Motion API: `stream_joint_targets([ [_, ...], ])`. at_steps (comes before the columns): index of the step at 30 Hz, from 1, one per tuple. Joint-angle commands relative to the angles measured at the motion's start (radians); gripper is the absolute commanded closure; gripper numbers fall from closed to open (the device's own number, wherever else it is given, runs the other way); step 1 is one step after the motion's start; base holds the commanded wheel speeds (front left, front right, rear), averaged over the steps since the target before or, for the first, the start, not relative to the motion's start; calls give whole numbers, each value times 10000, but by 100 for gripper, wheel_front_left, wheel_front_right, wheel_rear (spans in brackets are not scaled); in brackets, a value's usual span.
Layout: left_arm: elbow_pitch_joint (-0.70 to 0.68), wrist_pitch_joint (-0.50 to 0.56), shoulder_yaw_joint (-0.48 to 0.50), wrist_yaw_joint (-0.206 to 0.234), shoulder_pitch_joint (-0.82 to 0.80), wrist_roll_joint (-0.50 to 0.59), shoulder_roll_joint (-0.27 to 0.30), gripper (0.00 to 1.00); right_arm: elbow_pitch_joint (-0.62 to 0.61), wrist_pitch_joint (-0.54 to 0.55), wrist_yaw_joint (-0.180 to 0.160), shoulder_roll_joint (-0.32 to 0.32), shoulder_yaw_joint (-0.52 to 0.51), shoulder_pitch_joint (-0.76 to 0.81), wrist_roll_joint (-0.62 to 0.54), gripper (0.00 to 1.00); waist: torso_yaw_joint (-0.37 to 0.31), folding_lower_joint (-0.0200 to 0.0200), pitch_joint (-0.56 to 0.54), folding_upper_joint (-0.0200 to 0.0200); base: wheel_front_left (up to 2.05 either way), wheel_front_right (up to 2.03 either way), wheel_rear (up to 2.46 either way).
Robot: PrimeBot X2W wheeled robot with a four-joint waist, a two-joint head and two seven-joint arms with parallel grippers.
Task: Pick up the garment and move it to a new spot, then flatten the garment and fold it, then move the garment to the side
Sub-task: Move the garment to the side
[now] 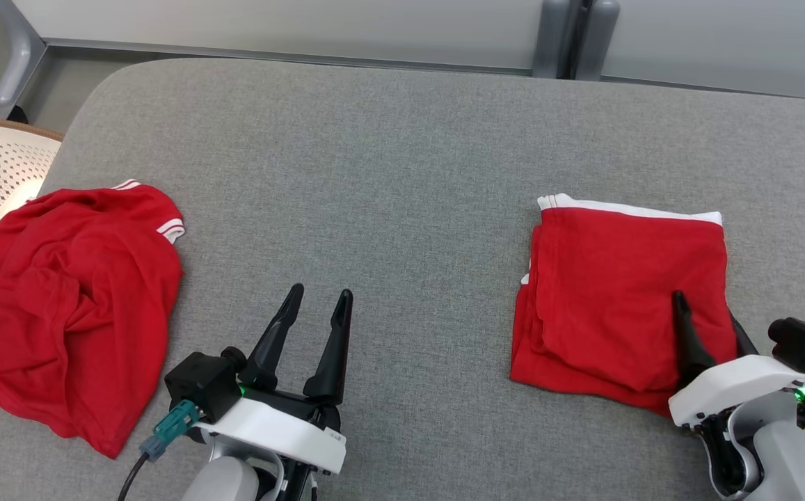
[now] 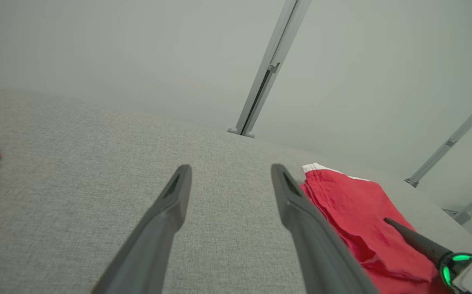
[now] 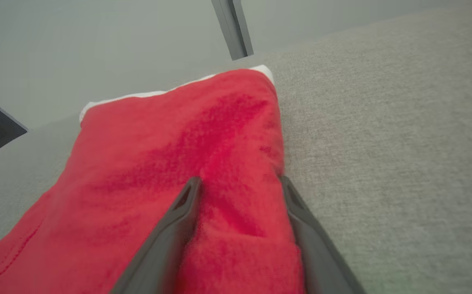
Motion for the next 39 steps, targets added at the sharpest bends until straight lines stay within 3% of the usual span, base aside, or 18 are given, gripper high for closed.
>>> stream_joint_targets([
  [1,-5,1,31,-6,-130,-48,40,0,139,-162,1,-169,155,-127,-233,100,-3,0,38,-1,0,0,0],
  [7,-10,1,92,34,-161,-12,38,0,282,-499,1,-505,567,-473,-812,100,-244,0,79,-1,0,0,0],
  [13,-115,1,161,13,-321,38,37,0,-24,-305,1,-1211,1420,-1023,-1397,100,-944,0,313,-1,0,0,0],
  [17,-215,1,143,-54,-580,155,38,0,-482,31,-2,-2131,2172,-1468,-1522,100,-1519,0,711,-1,0,0,0],
  [26,-345,1,258,-218,-1807,891,43,0,-1126,19,-2,-4842,3147,-2629,-1647,100,-2726,0,2139,-1,0,0,0],
  [30,-332,1,353,-296,-2394,1434,45,0,-860,-115,-6,-5561,3079,-3236,-1833,100,-3138,0,2734,-1,0,0,0],
  [39,-646,2,325,-327,-3231,1916,48,0,199,-323,-8,-6256,2506,-4029,-1621,100,-3431,0,3578,-1,0,0,0],
])
